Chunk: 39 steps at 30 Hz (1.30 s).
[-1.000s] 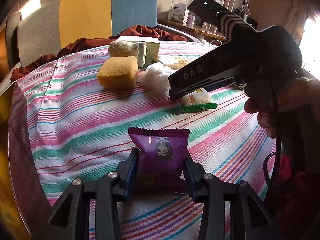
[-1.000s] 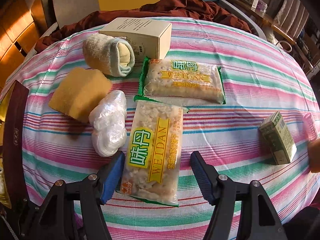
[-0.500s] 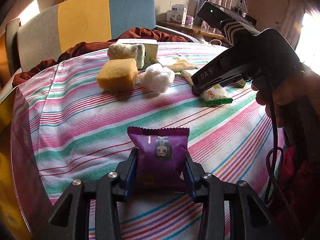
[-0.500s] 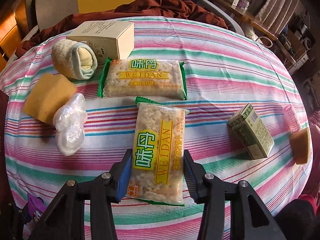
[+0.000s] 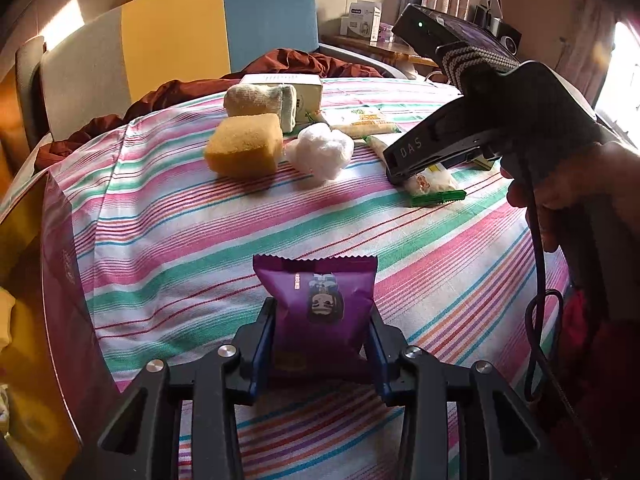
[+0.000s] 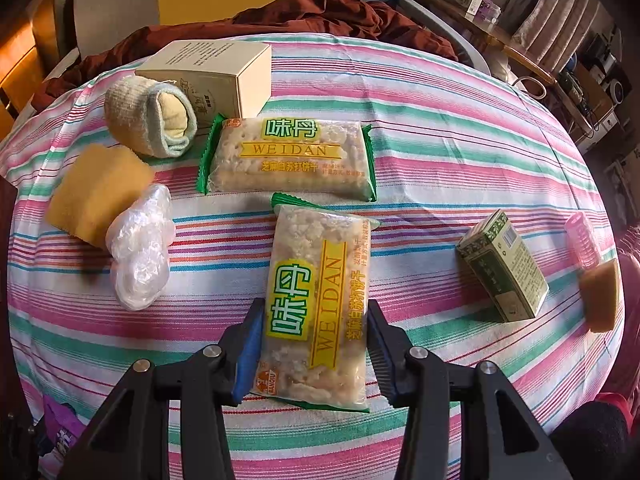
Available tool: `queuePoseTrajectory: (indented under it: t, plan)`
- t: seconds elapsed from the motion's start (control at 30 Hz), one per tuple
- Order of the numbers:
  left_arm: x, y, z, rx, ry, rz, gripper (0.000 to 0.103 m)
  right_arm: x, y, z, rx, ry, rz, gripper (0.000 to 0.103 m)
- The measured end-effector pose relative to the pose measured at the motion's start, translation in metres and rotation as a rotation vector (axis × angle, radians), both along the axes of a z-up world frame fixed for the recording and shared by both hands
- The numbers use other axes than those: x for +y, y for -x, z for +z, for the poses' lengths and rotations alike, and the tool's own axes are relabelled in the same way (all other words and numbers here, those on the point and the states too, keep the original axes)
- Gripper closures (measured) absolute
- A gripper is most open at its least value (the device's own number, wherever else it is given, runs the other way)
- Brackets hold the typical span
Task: Organize objects
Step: 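Grasp a WEIDAN biscuit pack with the right gripper while the left gripper holds the purple packet, then carry the purple packet into the gold tray and open the left gripper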
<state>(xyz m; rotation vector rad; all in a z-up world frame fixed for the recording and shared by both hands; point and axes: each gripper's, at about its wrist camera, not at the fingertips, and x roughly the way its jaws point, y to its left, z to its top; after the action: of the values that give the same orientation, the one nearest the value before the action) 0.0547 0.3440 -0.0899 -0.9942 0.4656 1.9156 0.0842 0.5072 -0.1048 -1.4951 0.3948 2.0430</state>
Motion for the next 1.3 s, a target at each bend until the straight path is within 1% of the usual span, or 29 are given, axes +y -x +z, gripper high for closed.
queuePoseTrajectory:
  t: [0.13,0.23,0.3,0.43,0.57,0.63,0.73,0.8,0.9,1.07,1.13,1.2,1.3]
  plan:
    - [-0.006,0.0,0.009,-0.007,-0.012,0.014,0.062,0.0,0.0,0.0,0.003,0.002,0.0,0.055]
    - [-0.018,-0.001,0.031,0.011,-0.053,0.018,0.062,0.0,0.003,-0.001,0.002,-0.001,0.002,0.055]
    - [-0.032,0.002,0.049,0.03,-0.086,0.041,0.062,0.002,0.004,-0.001,0.003,-0.001,0.002,0.055]
    - [-0.076,0.019,0.08,0.075,-0.134,0.129,0.062,0.0,0.006,-0.001,-0.001,-0.008,0.006,0.055]
    - [-0.134,0.046,0.094,0.095,-0.148,0.27,0.062,-0.002,0.008,-0.003,-0.007,-0.024,0.014,0.055]
    - [-0.164,0.06,0.093,0.103,-0.134,0.352,0.062,-0.004,0.01,-0.003,-0.011,-0.033,0.019,0.055]
    - [-0.208,0.077,0.083,0.073,-0.105,0.465,0.062,-0.005,0.01,-0.002,-0.011,-0.036,0.02,0.055]
    - [-0.232,0.082,0.075,0.059,-0.085,0.515,0.062,-0.003,0.011,-0.003,-0.011,-0.038,0.02,0.055]
    - [-0.258,0.088,0.06,0.026,-0.059,0.581,0.062,-0.004,0.013,-0.002,-0.015,-0.047,0.023,0.055]
    - [-0.275,0.097,0.039,0.004,-0.019,0.647,0.061,-0.007,0.012,0.0,-0.015,-0.054,0.025,0.055]
    - [-0.277,0.099,0.036,-0.004,-0.015,0.66,0.058,-0.007,0.013,0.001,-0.014,-0.055,0.025,0.055]
    - [-0.277,0.099,0.034,-0.009,-0.01,0.664,0.05,-0.01,0.012,0.002,-0.015,-0.057,0.026,0.055]
    - [-0.28,0.098,0.033,-0.012,-0.013,0.678,0.049,-0.011,0.012,0.002,-0.016,-0.061,0.027,0.055]
